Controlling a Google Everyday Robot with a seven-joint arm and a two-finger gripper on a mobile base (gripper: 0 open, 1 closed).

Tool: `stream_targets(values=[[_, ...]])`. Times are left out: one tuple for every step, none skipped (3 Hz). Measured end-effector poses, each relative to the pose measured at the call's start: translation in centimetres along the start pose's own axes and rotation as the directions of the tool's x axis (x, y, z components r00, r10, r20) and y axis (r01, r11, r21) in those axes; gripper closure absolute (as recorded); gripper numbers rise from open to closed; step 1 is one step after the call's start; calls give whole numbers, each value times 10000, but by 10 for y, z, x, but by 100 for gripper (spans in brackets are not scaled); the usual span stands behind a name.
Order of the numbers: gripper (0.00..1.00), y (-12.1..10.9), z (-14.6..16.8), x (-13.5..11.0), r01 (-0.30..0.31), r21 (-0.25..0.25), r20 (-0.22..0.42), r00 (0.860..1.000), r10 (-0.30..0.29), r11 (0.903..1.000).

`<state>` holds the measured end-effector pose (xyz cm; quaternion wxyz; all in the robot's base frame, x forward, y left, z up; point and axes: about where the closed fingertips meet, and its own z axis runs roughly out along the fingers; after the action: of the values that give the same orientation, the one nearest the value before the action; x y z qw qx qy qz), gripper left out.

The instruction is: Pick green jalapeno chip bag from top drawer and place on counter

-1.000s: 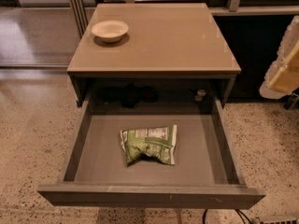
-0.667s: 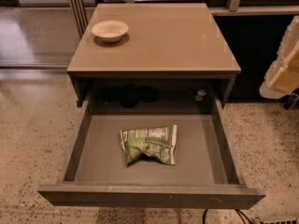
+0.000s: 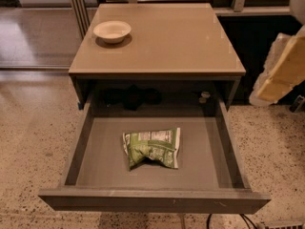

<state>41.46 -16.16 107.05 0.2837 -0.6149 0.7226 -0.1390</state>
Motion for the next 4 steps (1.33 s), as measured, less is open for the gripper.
stream_targets(values=[[0,14,70,0,224,-62,60,9997,-224,9997],[0,25,137,-1,227,-212,236,9995,-222,9995],[0,41,198,10,61,-810,266,9996,-40,9967],[0,41,198,10,63,-812,266,9996,-41,9967]])
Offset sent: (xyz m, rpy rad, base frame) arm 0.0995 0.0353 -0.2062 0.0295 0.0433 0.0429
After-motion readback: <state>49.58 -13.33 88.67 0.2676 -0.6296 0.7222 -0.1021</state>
